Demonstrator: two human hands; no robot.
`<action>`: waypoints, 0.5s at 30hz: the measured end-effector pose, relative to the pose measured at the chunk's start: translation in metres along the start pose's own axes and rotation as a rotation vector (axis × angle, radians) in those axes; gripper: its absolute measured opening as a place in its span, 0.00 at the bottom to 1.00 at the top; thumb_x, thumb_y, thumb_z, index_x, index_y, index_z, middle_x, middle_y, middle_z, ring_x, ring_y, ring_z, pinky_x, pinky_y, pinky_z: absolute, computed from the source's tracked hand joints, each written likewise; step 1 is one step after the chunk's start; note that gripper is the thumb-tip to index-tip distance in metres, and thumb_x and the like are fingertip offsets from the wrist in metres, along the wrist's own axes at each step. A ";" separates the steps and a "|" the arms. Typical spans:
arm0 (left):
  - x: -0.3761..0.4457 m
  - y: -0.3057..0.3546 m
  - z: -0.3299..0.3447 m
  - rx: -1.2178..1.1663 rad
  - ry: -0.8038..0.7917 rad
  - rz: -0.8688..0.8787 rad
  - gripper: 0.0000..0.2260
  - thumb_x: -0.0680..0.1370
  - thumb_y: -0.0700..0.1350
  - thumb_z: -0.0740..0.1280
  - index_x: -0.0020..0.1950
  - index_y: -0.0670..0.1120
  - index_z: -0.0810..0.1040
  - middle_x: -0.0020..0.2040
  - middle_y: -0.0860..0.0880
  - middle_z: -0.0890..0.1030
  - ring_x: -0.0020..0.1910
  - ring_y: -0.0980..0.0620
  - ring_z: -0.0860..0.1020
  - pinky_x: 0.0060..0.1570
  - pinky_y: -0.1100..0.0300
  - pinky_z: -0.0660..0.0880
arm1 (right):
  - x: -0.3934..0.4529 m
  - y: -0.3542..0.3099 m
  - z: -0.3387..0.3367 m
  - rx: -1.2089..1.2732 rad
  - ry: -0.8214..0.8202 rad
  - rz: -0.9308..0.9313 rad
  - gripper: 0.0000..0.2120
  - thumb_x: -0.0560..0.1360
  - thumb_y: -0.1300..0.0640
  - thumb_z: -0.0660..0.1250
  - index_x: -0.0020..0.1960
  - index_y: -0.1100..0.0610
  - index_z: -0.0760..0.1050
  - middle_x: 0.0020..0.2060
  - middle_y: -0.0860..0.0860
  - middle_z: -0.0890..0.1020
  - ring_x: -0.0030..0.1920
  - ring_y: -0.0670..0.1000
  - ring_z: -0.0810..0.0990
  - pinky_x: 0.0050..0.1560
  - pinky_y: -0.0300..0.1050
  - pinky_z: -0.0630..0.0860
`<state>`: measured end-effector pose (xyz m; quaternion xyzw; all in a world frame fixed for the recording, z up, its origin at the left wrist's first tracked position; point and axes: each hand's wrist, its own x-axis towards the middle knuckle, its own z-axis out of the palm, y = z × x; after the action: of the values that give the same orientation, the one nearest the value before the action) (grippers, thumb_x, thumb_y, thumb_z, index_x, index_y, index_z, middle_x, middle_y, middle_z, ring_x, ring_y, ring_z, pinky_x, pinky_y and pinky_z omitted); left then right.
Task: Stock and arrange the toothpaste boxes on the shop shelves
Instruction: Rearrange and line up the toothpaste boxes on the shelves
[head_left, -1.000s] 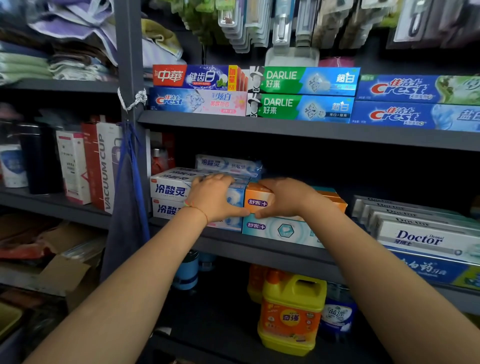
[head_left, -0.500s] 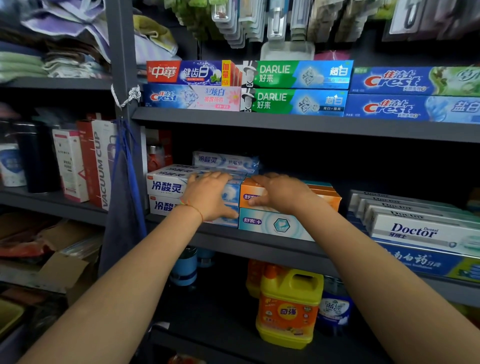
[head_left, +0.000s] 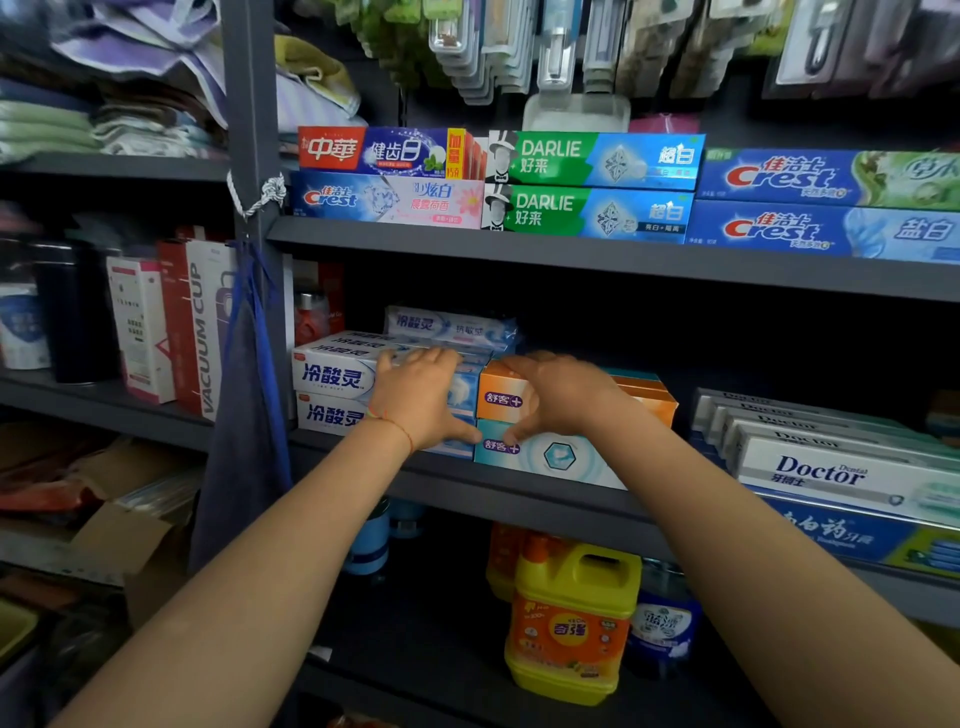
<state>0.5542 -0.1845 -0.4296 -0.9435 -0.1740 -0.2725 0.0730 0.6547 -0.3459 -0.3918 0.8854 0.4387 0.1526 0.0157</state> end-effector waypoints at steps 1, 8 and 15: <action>0.000 0.000 0.000 0.002 -0.002 -0.001 0.45 0.64 0.70 0.73 0.73 0.51 0.65 0.72 0.51 0.70 0.72 0.50 0.67 0.72 0.46 0.56 | 0.000 0.000 0.000 -0.001 0.003 -0.001 0.49 0.63 0.33 0.75 0.77 0.46 0.57 0.70 0.52 0.71 0.67 0.57 0.72 0.63 0.52 0.72; -0.001 0.001 0.000 0.019 -0.002 0.000 0.44 0.65 0.70 0.73 0.73 0.50 0.65 0.72 0.51 0.70 0.72 0.50 0.67 0.72 0.45 0.57 | -0.001 -0.003 0.002 -0.003 0.048 0.012 0.47 0.64 0.34 0.75 0.76 0.45 0.59 0.68 0.51 0.73 0.65 0.56 0.74 0.60 0.52 0.72; -0.002 0.004 -0.002 0.031 -0.033 0.004 0.47 0.64 0.71 0.72 0.75 0.49 0.62 0.74 0.49 0.68 0.74 0.49 0.65 0.74 0.43 0.54 | -0.002 -0.002 0.004 -0.027 0.073 0.023 0.49 0.64 0.31 0.74 0.76 0.48 0.58 0.68 0.52 0.73 0.65 0.57 0.73 0.61 0.53 0.72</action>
<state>0.5530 -0.1890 -0.4294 -0.9470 -0.1777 -0.2539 0.0849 0.6532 -0.3455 -0.3966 0.8840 0.4266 0.1909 0.0098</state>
